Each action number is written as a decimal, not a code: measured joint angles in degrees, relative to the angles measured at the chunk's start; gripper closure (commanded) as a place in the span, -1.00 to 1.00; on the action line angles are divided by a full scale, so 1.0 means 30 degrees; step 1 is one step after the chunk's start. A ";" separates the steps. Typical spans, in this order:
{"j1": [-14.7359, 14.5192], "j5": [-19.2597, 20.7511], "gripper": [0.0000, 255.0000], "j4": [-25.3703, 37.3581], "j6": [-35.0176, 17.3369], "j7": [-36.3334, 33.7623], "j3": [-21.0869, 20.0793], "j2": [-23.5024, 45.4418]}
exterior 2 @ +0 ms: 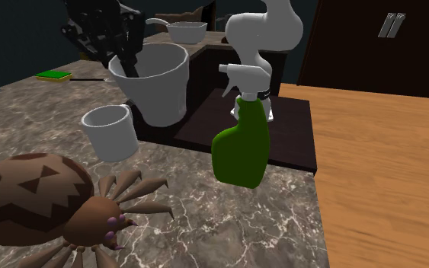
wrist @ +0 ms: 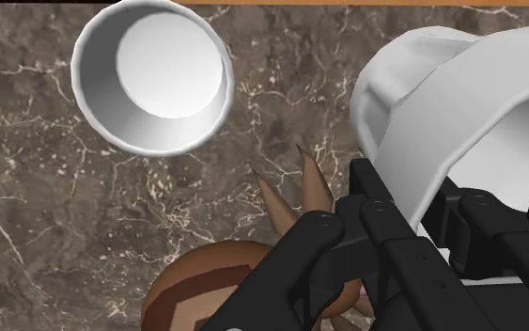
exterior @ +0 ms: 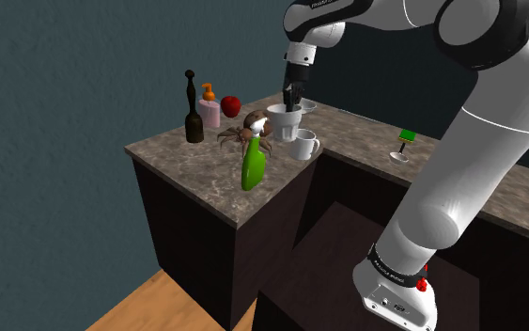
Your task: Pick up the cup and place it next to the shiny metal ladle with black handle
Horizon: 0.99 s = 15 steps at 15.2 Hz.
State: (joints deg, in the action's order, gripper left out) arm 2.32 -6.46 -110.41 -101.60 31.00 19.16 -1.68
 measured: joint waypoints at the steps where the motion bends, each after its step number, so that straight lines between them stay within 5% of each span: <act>1: -0.0010 -0.0006 1.00 0.0257 0.0232 -0.0044 -0.0010 0.0022; 8: -0.0006 0.0092 1.00 0.1738 0.1903 -0.0247 -0.0009 -0.0190; 15: 0.1041 0.1282 1.00 -0.0484 0.2060 0.1478 0.1041 -0.2551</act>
State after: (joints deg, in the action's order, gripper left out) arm 5.44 -2.61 -111.87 -95.42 35.44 22.29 -9.34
